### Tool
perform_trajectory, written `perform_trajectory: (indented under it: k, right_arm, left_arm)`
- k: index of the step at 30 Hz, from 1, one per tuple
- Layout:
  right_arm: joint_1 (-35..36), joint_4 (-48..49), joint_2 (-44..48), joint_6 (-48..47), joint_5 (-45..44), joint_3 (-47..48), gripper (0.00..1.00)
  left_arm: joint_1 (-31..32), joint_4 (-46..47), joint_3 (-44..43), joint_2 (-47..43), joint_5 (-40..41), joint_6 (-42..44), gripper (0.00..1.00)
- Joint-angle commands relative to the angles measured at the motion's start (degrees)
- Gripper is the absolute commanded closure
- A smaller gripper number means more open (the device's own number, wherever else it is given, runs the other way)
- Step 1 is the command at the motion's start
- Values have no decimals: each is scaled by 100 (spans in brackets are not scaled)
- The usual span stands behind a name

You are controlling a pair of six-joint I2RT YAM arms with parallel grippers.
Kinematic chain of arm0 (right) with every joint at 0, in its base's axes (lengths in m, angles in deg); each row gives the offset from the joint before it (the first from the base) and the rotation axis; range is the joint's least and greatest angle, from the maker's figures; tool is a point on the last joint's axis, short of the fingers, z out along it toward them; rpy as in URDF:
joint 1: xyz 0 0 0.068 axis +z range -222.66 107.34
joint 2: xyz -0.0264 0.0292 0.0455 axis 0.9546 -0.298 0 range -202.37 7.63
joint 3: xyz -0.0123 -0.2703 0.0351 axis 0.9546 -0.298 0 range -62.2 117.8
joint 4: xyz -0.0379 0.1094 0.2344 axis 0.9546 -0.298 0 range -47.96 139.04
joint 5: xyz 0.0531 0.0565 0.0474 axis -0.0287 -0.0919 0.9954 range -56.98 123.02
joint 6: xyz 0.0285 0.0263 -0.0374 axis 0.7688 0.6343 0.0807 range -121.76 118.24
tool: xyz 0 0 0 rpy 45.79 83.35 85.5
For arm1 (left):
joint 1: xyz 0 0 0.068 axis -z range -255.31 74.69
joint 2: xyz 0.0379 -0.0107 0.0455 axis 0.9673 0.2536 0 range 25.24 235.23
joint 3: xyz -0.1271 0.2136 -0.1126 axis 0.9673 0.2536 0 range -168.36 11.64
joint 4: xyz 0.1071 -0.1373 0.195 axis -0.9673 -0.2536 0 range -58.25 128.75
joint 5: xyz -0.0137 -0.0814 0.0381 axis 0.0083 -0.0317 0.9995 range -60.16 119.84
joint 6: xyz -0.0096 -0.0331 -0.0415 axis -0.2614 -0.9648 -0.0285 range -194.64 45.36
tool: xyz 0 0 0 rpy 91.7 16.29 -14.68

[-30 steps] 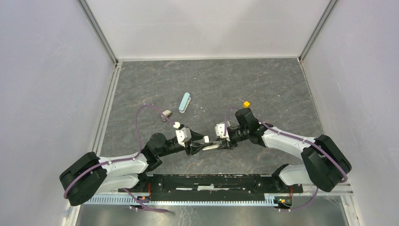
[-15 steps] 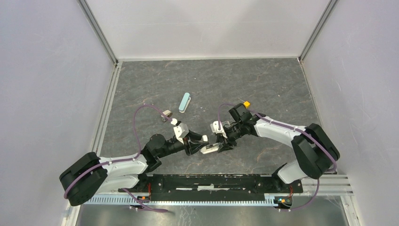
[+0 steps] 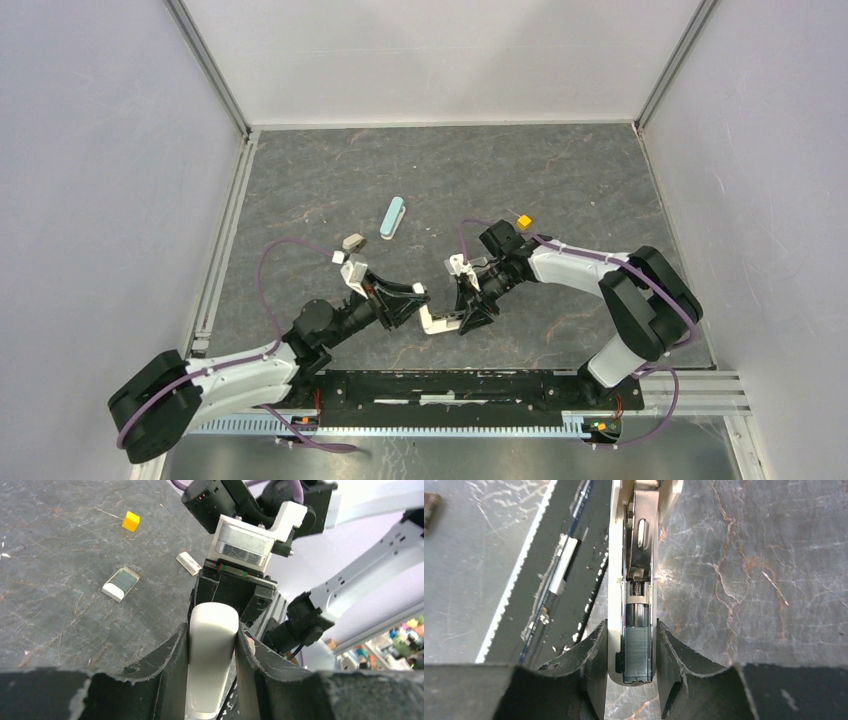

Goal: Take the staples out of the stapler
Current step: Unload the staple at the center of the board.

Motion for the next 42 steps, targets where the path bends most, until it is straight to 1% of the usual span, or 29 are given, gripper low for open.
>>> perform_trajectory:
  k: [1,3,5,7,11,13,14,16,18,22,25,27,29,31,33,34,35,37,38,41,42]
  right_arm:
    - [-26,325,-211,507,320,4,83]
    - [-30,688,-294,942,410,-110,78]
    - [-36,941,-419,1264,474,-171,72]
    - [-32,1026,-527,1421,423,-148,62]
    - [-136,1143,-551,1628,-9,-109,39]
    - [-278,1448,-453,1937,-280,-196,32]
    - [-379,1710,-367,2185,-437,-298,29]
    - [-612,1963,-210,2358,-503,-434,26]
    - [-804,2014,-44,2374,-524,-494,25]
    - [-960,1822,341,2009,-786,-506,25]
    - [-966,1656,722,1536,-1048,-507,25]
    - [-965,1566,1094,996,-1092,-581,24]
    - [-958,1634,1598,282,-1167,-810,23]
    - [-917,1798,2208,-404,-1251,-1193,21]
    - [-803,2114,2885,-1097,-1382,-1683,14]
    - [-702,2451,3177,-1268,-1512,-1955,8]
    - [-605,2738,3482,-1497,-1609,-2241,5]
    - [-444,2693,3605,-2024,-1652,-2286,3]
    - [-314,2746,3610,-1991,-1789,-2285,2]
    - [251,3715,3943,-1879,-2675,-2705,2]
    - [479,3872,4040,-1871,-2962,-2800,2]
  left_arm:
    - [-74,-351,-67,-494,1286,-1247,98]
    - [-82,-864,-149,-589,1608,-1552,98]
    - [-82,-912,-143,-553,1747,-1730,98]
    - [-81,-1007,-156,-482,1921,-2080,98]
    - [-82,-834,-177,-292,1876,-2398,98]
    - [-77,-908,-217,-256,1854,-2486,98]
    - [-82,-982,-233,-246,1850,-2529,98]
    - [-86,-1110,-237,-222,1872,-2669,98]
    - [-85,-1167,-177,-175,1922,-2906,98]
    - [-82,-1379,-171,-96,1847,-3150,98]
    - [-85,-1954,-365,-239,1729,-3115,98]
    - [-85,-2404,-492,-417,1686,-3198,98]
    - [-91,-3378,-783,-595,1827,-3533,98]
    - [-93,-4129,-1011,-699,1951,-3941,98]
    - [-95,-4490,-1059,-720,1964,-4570,98]
    - [-98,-4714,-1076,-679,1946,-5047,98]
    - [-107,-4862,-1078,-626,1868,-5519,98]
    - [-146,-5184,-1125,-439,1668,-6263,98]
    - [-160,-5288,-1175,-304,1572,-6495,98]
    - [-191,-5563,-1402,10,1385,-6964,98]
    - [-192,-5644,-1481,71,1382,-7050,98]
